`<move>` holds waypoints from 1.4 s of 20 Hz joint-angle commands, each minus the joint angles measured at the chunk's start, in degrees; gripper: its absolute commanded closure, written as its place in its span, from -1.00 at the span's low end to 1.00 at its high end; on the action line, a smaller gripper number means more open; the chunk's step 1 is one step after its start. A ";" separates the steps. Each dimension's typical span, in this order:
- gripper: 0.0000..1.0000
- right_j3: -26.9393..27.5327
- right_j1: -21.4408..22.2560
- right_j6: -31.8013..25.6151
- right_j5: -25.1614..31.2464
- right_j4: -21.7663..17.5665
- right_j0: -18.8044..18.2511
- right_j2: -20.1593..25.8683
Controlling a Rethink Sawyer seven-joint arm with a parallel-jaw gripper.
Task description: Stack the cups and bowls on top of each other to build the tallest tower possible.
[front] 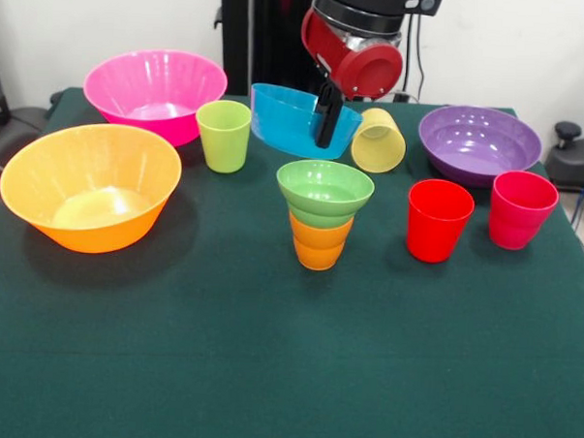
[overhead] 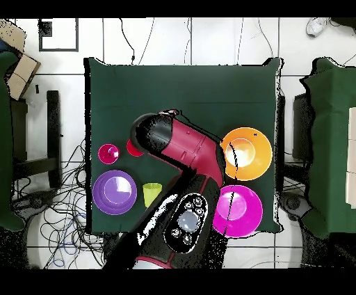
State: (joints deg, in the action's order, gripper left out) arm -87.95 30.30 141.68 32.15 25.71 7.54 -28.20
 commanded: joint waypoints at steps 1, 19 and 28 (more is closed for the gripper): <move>1.00 2.88 -3.93 3.03 1.27 -2.20 -1.86 7.11; 1.00 3.85 -4.21 2.95 1.80 -2.48 -2.30 6.80; 1.00 3.45 -3.27 2.85 2.46 -2.62 -2.12 6.45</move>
State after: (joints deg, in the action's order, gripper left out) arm -86.62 28.56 141.68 32.14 25.71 6.09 -28.03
